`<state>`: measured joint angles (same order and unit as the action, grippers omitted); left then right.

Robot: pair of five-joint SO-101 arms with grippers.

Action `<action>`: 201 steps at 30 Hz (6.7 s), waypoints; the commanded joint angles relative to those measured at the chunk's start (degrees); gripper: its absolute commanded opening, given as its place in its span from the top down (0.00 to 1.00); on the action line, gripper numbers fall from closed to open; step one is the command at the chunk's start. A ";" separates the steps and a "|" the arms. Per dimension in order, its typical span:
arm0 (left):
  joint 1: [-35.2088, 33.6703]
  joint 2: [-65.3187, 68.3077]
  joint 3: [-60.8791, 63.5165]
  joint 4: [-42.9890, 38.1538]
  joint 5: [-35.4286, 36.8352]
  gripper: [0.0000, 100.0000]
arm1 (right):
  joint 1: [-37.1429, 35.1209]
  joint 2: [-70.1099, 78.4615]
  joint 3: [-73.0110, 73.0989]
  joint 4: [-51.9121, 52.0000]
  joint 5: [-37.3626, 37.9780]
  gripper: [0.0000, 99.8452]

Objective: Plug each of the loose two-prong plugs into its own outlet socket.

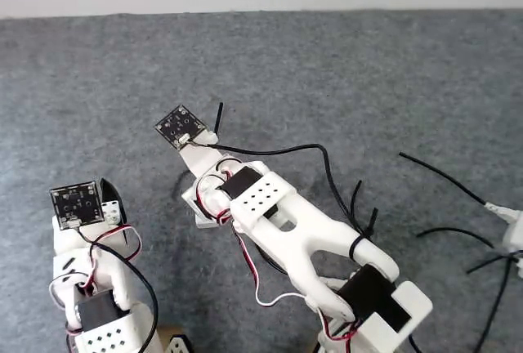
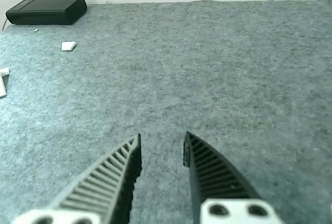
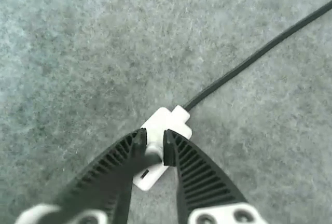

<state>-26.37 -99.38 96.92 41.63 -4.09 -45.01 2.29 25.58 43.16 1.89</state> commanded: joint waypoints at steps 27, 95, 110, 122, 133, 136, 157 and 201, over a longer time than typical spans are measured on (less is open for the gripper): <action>1.76 -0.79 -0.75 2.02 0.44 0.75 | -4.44 5.14 -5.80 5.58 -8.09 0.69; 3.34 -0.70 -0.31 3.60 0.35 0.75 | 104.84 -30.11 12.40 3.03 21.54 0.99; 3.34 -0.79 -0.31 4.04 0.35 0.75 | 105.01 -30.73 13.10 5.05 20.22 0.77; 3.34 -0.79 -0.31 3.69 0.44 0.75 | 105.10 -31.16 -2.90 34.86 14.59 0.99; 3.25 -0.88 -0.48 3.78 0.53 0.75 | 104.40 -58.51 -0.97 47.96 14.24 0.99; 3.25 -0.88 -0.48 3.87 0.62 0.75 | 99.91 -68.18 5.89 47.60 14.59 0.99; -0.26 -0.88 -0.57 6.59 0.26 0.75 | 103.52 -47.34 27.87 7.08 14.59 0.92; 6.59 -0.88 -0.22 12.48 0.18 0.66 | 83.65 -106.15 69.36 21.32 17.05 0.70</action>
<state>-21.36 -99.65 96.92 53.85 -4.00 41.14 -103.21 93.63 65.67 18.86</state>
